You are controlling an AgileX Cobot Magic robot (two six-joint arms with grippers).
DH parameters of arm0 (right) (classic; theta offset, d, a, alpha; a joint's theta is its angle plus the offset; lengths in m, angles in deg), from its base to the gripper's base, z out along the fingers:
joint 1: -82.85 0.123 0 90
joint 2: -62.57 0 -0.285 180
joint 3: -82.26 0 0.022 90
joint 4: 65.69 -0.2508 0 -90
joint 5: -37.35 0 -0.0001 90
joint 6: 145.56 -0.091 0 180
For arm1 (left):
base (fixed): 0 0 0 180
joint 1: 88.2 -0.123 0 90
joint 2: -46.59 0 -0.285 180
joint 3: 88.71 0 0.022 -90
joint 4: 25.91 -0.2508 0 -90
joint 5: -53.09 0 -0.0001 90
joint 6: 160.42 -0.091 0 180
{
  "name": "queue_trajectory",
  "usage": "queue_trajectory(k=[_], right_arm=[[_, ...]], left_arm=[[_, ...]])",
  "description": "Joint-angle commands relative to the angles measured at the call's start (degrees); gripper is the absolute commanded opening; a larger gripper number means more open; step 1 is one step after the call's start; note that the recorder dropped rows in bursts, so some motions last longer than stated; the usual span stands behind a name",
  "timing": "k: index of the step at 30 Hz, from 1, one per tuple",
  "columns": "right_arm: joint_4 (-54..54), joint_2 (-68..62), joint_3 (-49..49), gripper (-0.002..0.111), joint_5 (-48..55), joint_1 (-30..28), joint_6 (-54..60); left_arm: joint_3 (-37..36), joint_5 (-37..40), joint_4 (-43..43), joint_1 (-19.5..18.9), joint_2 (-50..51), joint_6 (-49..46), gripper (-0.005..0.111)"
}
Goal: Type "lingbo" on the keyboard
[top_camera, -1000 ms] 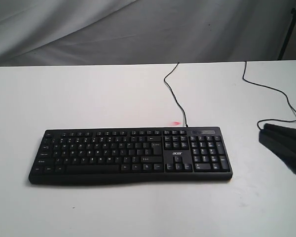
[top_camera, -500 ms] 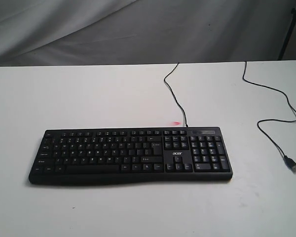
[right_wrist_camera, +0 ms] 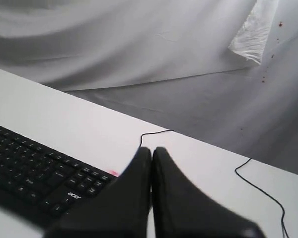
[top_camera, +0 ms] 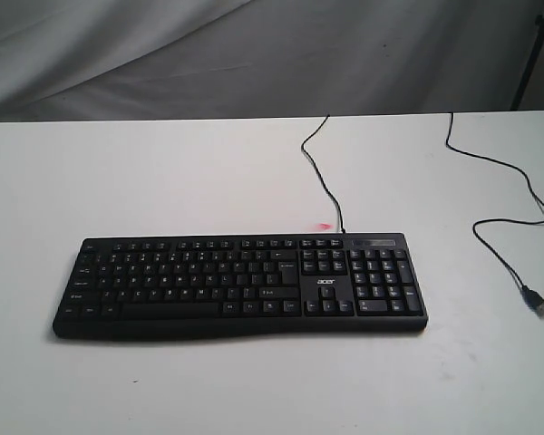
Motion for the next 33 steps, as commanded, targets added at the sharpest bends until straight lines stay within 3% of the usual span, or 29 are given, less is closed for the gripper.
queue_trajectory(k=[1,33], right_arm=[[4.71,0.26,2.35,0.000,-2.59,-0.45,-6.72],[9.67,0.26,2.35,0.000,8.39,-0.45,-10.93]], left_arm=[[-0.29,-0.25,0.03,0.22,0.18,0.16,0.001],[-0.29,-0.25,0.03,0.22,0.18,0.16,0.001]])
